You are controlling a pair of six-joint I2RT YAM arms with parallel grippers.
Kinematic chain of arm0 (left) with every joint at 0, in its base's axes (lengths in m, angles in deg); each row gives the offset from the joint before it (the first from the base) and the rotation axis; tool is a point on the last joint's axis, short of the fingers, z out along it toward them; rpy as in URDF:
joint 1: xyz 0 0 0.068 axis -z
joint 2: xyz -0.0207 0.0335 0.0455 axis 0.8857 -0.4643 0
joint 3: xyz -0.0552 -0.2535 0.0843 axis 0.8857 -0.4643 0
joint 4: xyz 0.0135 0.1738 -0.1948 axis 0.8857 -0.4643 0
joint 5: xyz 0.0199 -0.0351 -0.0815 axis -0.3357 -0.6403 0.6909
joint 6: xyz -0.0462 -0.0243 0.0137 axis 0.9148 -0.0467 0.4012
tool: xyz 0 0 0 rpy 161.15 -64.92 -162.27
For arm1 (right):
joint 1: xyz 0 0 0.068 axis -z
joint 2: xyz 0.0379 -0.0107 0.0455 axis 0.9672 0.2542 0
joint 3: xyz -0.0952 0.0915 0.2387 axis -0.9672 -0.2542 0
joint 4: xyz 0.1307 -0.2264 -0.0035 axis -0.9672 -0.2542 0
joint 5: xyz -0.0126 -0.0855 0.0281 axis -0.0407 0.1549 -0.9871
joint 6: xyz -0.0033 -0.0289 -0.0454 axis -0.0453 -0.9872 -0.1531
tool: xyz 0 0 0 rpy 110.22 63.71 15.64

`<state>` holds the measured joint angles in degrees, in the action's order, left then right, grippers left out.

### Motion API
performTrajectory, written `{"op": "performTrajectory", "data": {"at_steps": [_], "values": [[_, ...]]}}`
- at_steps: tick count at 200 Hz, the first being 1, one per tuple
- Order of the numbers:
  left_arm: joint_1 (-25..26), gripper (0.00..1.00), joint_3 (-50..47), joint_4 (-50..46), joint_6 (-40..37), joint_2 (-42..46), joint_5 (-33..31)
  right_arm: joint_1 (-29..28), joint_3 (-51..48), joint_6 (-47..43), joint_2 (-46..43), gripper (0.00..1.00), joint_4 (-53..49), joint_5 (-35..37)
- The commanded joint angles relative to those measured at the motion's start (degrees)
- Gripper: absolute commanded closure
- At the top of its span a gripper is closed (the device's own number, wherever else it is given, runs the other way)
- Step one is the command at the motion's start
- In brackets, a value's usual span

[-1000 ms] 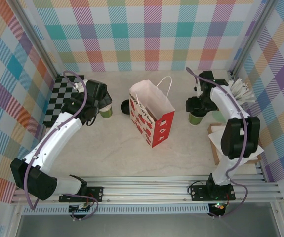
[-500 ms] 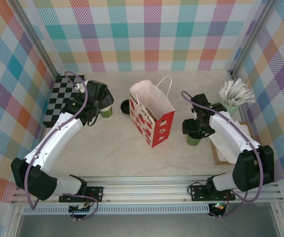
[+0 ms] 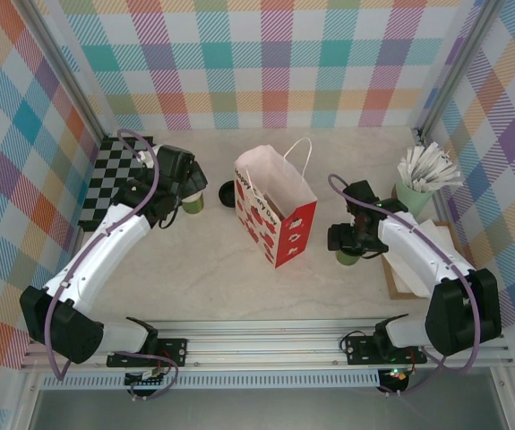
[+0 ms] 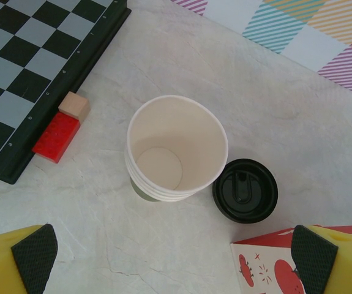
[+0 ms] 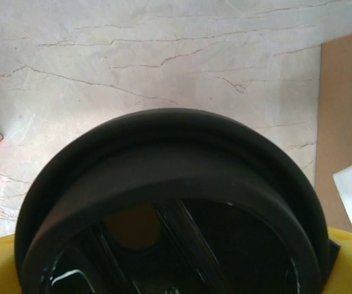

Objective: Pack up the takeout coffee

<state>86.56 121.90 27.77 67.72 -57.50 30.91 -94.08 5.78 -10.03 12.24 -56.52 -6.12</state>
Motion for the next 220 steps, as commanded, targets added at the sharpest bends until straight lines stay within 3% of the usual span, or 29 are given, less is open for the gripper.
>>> {"op": "performTrajectory", "data": {"at_steps": [1,160,220], "values": [[-0.9,0.0,0.1,0.5,-0.2,0.6,-0.9,-0.3,0.8,0.4,0.0,0.0,-2.1,-1.3],[-0.9,0.0,-0.9,0.1,0.2,0.8,-3.8,3.1,12.8,-1.6,9.0,0.0,-18.8,-4.7],[-0.9,0.0,-0.4,-0.3,0.5,-0.4,-3.7,3.7,16.1,-4.6,11.8,0.0,-16.8,-2.6]]}}
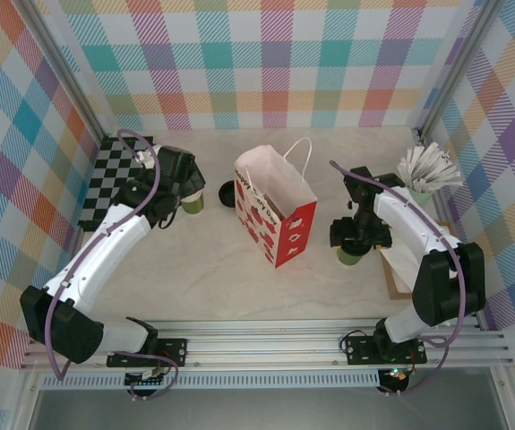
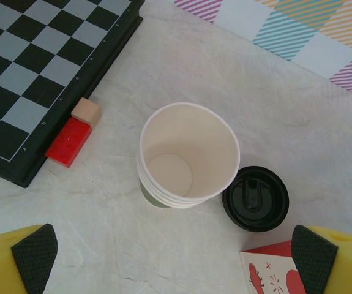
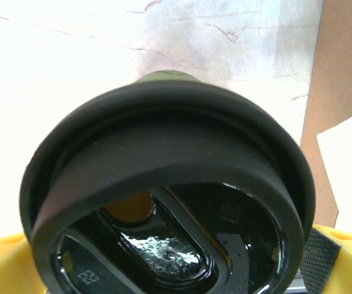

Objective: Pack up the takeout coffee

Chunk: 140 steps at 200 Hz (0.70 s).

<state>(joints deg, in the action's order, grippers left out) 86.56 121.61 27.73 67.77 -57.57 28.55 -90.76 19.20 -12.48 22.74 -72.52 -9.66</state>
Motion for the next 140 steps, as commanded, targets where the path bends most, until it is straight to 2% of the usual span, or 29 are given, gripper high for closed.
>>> {"op": "performTrajectory", "data": {"at_steps": [1,65,140], "values": [[-0.9,0.0,-0.1,-0.3,0.5,-0.4,-1.4,0.4,2.7,-2.2,1.4,0.0,-0.9,0.9],[-0.9,0.0,-0.7,-0.5,0.7,0.1,-1.9,0.5,3.9,-3.3,3.5,0.0,-2.4,1.5],[-0.9,0.0,-0.4,-0.6,0.5,-0.3,-1.8,3.0,4.3,-4.9,2.4,0.0,-1.8,-2.8]]}}
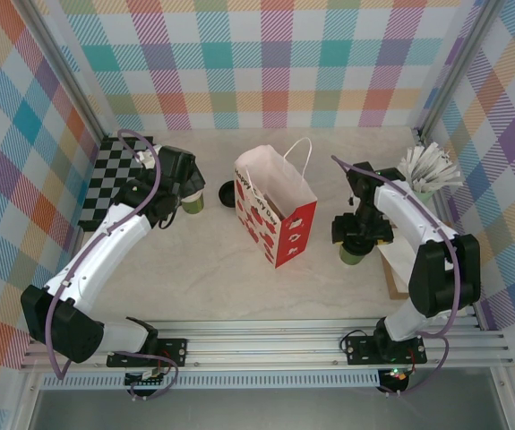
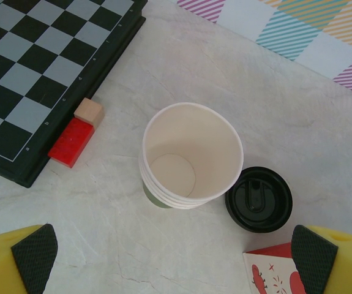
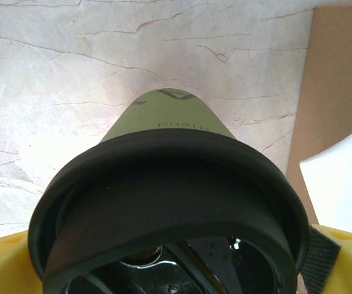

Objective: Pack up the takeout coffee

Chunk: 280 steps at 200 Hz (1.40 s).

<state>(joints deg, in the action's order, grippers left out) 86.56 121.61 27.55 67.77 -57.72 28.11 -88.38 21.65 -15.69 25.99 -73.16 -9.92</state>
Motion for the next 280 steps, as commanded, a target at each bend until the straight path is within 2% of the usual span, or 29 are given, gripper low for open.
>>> {"op": "performTrajectory", "data": {"at_steps": [1,182,280], "values": [[-0.9,0.0,-0.4,-0.5,0.5,-0.1,-1.4,0.7,1.9,-1.6,-0.9,0.0,-1.2,-2.7],[-1.0,0.0,-1.3,-0.6,1.1,-0.1,-1.1,1.1,-0.4,-0.2,-0.4,0.0,-0.9,0.1],[-0.9,0.0,-1.4,-0.6,1.0,-0.3,-1.3,1.1,-2.4,-0.3,-0.5,0.03,1.0,-1.3]]}}
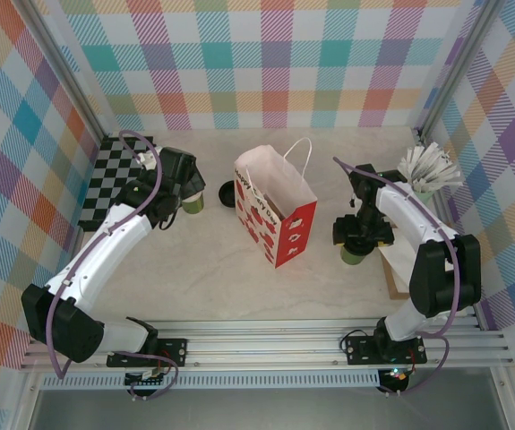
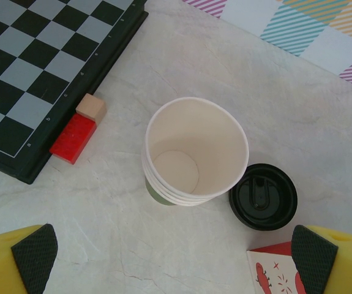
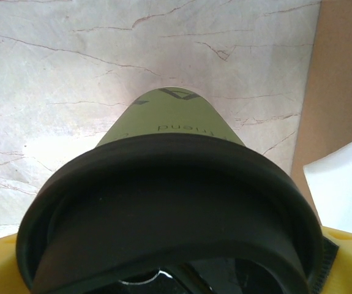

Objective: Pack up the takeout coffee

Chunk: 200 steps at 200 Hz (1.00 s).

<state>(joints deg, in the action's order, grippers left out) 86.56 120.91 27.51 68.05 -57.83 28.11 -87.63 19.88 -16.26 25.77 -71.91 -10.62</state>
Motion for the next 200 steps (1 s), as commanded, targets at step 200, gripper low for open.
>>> {"op": "performTrajectory", "data": {"at_steps": [200], "values": [[-0.9,0.0,3.5,3.1,-7.7,-2.0,10.3,-0.1,12.3,-2.5,-9.3,0.36,-15.3,3.9]]}}
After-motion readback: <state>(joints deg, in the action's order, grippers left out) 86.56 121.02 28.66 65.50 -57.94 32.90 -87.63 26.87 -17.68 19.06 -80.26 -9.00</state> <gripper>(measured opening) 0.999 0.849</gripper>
